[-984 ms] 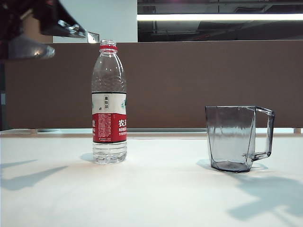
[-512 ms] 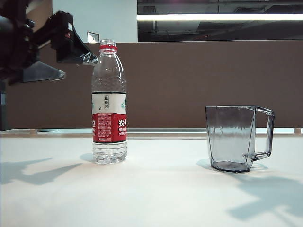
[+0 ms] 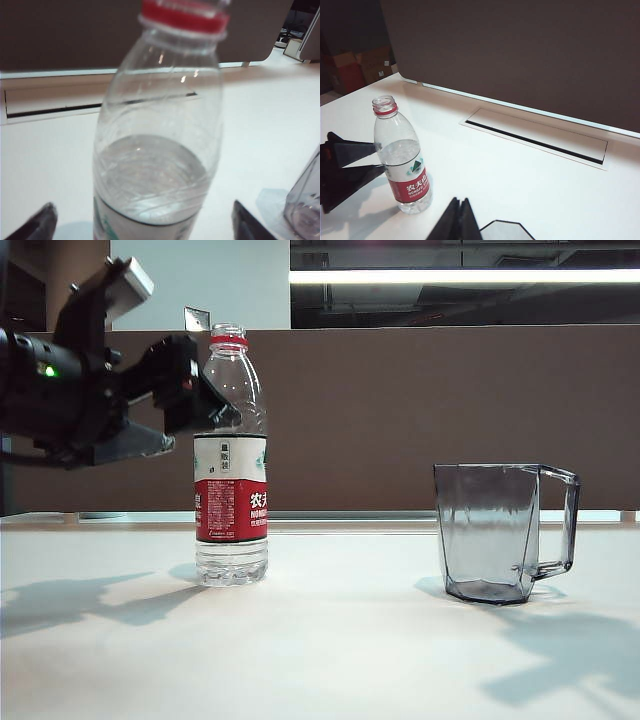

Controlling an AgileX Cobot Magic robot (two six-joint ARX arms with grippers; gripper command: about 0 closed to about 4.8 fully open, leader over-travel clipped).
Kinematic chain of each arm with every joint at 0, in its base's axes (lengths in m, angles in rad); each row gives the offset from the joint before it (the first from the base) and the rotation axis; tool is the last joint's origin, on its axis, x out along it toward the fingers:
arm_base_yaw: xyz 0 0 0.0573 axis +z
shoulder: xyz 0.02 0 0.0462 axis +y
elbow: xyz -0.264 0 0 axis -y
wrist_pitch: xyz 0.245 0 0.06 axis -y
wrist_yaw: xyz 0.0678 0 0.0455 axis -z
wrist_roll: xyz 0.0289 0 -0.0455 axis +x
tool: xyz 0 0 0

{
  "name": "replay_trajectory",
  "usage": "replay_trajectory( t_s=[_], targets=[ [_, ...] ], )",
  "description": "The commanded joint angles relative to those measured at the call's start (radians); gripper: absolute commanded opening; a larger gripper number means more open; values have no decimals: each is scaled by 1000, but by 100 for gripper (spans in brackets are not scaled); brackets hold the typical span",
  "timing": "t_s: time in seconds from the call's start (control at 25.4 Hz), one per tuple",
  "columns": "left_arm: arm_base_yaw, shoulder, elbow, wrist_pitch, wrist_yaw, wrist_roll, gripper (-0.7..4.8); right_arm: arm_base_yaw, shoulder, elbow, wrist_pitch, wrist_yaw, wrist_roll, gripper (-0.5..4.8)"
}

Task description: Pick up the mineral water bottle with the left hand on the table and pour water into the mug until it's half full.

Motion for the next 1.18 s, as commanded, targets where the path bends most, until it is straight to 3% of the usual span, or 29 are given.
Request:
replay_trajectory(
  t_s=[0.04,0.59,1.18],
  targets=[
    [0,36,35,29,3,2,479,0,-3,8,-4,1,1,-2],
    [0,206,204,24,3,3,479,1,-4,8,-48,-7,0,-2],
    [0,261,212,-3,3,3,479,8,-4,8,-96,-26,0,-1]
  ],
)
